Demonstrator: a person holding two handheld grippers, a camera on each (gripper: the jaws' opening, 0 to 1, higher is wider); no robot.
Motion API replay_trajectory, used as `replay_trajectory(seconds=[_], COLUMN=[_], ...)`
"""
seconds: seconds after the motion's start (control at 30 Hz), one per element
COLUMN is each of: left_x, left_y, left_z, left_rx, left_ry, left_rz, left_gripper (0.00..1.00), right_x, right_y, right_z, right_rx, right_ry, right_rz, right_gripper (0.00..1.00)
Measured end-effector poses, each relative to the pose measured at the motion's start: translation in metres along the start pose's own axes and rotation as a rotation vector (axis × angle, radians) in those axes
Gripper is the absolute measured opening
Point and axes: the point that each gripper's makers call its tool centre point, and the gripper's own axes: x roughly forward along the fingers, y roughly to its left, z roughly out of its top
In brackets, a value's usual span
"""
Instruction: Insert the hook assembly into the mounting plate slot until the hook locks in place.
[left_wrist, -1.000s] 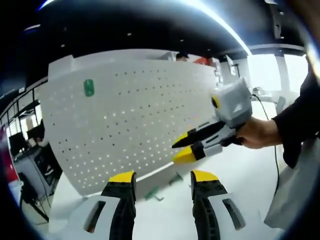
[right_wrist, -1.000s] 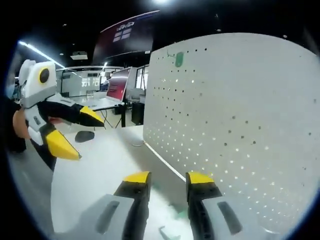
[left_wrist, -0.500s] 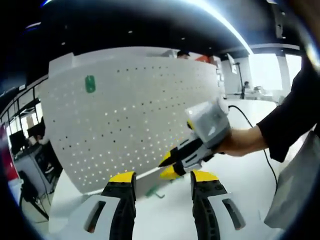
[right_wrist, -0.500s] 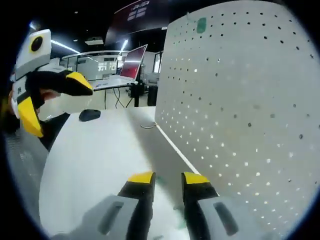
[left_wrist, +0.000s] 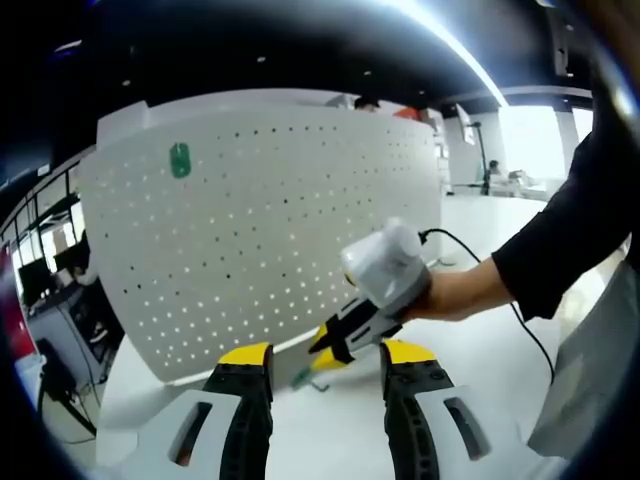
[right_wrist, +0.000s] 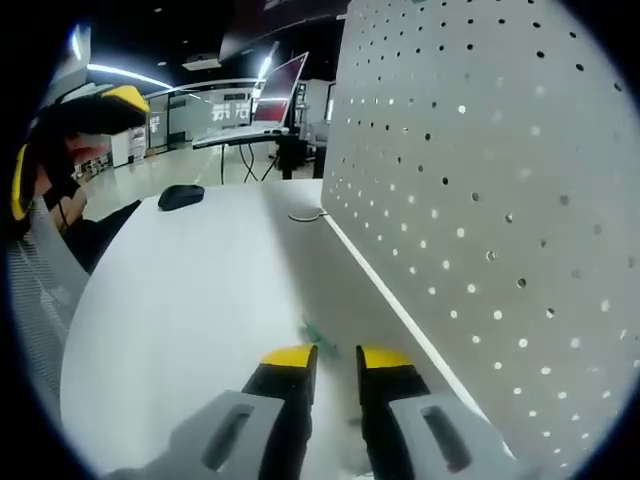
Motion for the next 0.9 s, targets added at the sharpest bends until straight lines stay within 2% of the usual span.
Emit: replay_trajectory(seconds=[0.2,0.47,0.9], left_x=[0.0,-0.001,-0.001], left_y=[0.001,0.003,0.001], left_z=[-0.001,-0.001,0.0], left_rx=[-0.005,-0.017,-0.024], left_ry=[0.005,0.004,-0.002], left_rz=[0.001,0.006,-0.002], left_gripper=[0.43,0.43,0.43], right_x=[0.01,0.015,0.001], right_y=[0.004,0.007,0.009], right_z=[-0.009,-0.014,-0.004], right_rx=[-0.018,-0.062,-0.075], right_ry=[0.031,0.052,0.034], right_rz=[0.037,0.069,0.053], right_gripper=[0.12,0.03,0.02])
